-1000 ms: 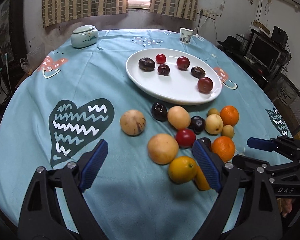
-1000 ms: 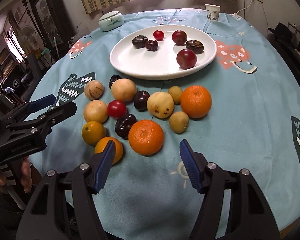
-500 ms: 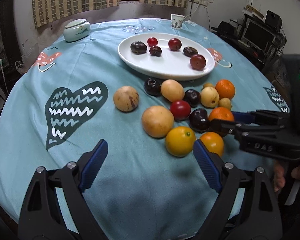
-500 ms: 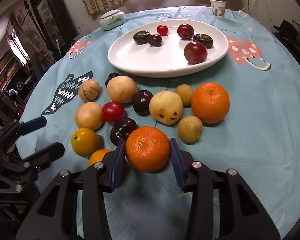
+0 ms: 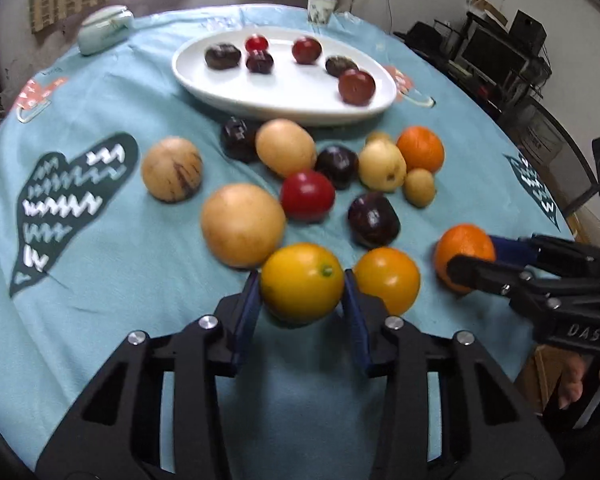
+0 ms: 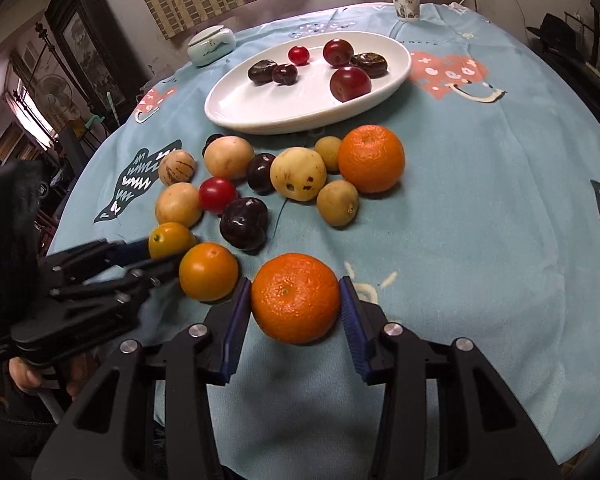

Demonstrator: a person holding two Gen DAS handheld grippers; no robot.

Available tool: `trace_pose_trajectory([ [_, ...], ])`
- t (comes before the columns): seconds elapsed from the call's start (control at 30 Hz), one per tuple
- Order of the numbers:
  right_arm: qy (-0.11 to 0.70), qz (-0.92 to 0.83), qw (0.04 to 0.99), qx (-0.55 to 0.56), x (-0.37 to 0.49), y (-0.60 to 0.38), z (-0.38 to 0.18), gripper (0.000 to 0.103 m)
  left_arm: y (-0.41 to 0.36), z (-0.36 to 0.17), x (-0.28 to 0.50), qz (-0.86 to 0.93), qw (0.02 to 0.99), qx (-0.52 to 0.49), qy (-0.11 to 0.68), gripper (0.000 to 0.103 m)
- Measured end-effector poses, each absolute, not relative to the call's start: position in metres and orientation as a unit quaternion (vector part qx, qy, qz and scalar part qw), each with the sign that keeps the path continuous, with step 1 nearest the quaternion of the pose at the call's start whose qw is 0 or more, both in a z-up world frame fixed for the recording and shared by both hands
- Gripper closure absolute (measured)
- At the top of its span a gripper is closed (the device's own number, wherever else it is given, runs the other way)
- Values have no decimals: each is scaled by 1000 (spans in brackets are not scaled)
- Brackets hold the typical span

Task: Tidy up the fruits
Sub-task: 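Grasp a mandarin orange with the right tool while the left tool grasps a yellow fruit, then carry both fruits onto the white plate and open both tools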

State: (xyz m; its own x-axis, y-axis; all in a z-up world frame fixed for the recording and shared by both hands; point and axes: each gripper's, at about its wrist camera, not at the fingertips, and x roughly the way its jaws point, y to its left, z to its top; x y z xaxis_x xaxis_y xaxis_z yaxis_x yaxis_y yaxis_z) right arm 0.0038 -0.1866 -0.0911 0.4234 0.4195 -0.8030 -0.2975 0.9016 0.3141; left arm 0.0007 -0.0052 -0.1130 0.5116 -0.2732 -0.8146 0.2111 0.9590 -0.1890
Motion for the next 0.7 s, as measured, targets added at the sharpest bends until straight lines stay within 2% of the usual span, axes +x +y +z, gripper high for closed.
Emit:
trace_pose_trajectory([
  [0.3,492,215,841,71,3,-190,-89,58,-19,-112,-3,-133,877,-11,461,63],
  [0.7,477,220,849,64,-1,-182,-79,58,-6,-81,-17,-135,893,-20,428,63],
])
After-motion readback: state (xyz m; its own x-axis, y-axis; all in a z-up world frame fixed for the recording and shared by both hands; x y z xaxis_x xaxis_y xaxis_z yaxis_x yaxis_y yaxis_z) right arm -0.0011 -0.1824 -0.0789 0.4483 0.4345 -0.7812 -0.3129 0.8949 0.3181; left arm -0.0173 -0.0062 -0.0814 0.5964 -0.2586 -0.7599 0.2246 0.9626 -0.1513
